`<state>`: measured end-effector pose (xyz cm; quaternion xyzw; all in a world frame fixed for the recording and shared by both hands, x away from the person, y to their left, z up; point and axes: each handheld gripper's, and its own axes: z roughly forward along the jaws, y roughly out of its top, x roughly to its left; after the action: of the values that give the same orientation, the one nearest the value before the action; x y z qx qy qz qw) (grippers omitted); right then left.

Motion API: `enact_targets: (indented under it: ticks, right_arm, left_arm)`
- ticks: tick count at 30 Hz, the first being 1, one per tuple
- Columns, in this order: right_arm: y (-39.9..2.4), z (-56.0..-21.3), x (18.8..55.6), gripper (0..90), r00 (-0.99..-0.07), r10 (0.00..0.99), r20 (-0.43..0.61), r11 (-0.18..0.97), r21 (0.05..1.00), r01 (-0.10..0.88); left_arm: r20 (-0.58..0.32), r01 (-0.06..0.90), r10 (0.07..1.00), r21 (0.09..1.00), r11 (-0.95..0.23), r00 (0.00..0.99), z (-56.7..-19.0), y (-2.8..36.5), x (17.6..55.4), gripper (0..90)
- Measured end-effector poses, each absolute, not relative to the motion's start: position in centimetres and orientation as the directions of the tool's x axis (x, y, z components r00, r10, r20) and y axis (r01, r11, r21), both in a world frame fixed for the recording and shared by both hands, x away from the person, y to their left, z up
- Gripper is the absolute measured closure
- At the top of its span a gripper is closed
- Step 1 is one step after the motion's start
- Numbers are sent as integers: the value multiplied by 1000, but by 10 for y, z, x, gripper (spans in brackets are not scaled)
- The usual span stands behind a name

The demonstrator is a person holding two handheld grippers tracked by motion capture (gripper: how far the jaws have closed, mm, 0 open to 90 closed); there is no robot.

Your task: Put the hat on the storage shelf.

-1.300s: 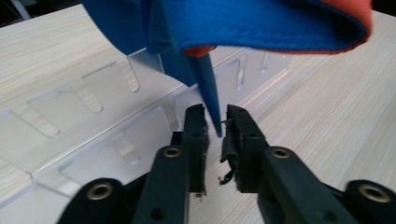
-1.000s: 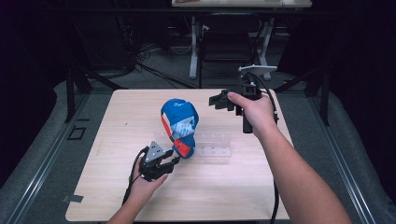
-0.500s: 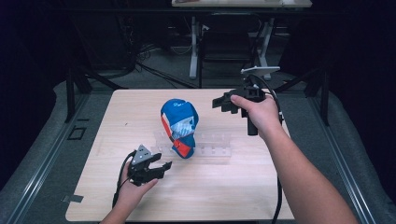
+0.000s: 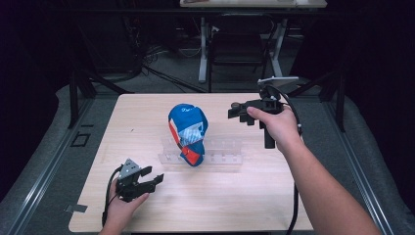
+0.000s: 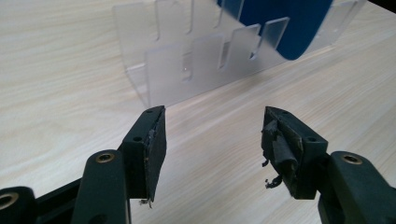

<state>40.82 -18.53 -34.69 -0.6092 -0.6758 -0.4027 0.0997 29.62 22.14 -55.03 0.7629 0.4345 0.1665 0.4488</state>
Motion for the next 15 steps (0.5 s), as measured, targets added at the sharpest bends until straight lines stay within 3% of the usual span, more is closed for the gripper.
enact_targets:
  ticks: [15]
  right_arm:
    - [-204,-368,395,406,-222,774,593,-64,423,904]
  left_arm:
    - [-166,548,830,815,-189,532,-562,232,298,408]
